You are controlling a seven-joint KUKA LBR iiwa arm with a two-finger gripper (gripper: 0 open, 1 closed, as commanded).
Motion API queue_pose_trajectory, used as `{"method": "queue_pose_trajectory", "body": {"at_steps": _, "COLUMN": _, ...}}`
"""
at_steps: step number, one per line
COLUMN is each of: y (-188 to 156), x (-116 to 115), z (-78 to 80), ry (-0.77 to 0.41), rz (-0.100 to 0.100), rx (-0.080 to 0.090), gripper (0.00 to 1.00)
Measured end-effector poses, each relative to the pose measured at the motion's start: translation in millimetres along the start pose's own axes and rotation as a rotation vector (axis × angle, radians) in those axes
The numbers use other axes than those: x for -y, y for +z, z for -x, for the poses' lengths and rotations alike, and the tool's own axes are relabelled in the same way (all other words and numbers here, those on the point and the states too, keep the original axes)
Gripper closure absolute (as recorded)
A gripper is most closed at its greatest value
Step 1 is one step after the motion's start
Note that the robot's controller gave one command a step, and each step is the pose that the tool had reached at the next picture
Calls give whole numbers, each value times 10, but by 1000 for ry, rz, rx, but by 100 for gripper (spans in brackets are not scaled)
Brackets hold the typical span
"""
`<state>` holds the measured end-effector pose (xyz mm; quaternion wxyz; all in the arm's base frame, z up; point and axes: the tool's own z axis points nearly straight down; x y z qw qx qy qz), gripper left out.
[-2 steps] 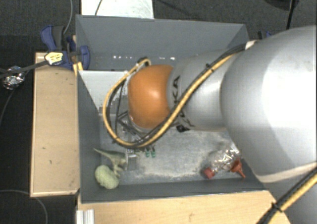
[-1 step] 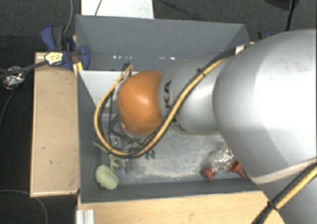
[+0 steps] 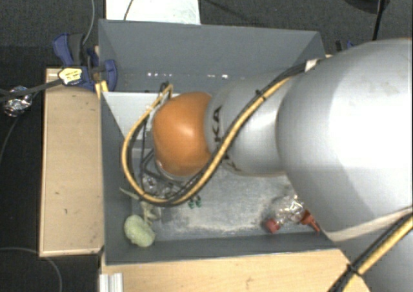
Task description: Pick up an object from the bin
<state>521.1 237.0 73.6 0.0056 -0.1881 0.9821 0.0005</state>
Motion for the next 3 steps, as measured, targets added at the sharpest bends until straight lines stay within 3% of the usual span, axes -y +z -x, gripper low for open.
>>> {"method": "queue_pose_trajectory", "body": {"at_steps": 1, "y": 1, "x": 0, "z": 0, "ry": 1, "rz": 0, "rx": 0, "gripper": 100}}
{"method": "queue_pose_trajectory", "body": {"at_steps": 2, "y": -287, "x": 30, "z": -8, "ry": 1, "rz": 2, "rx": -4, "gripper": 100}}
{"method": "queue_pose_trajectory", "body": {"at_steps": 3, "y": -429, "x": -91, "z": 174, "ry": 23, "rz": 1, "rx": 3, "gripper": 100}}
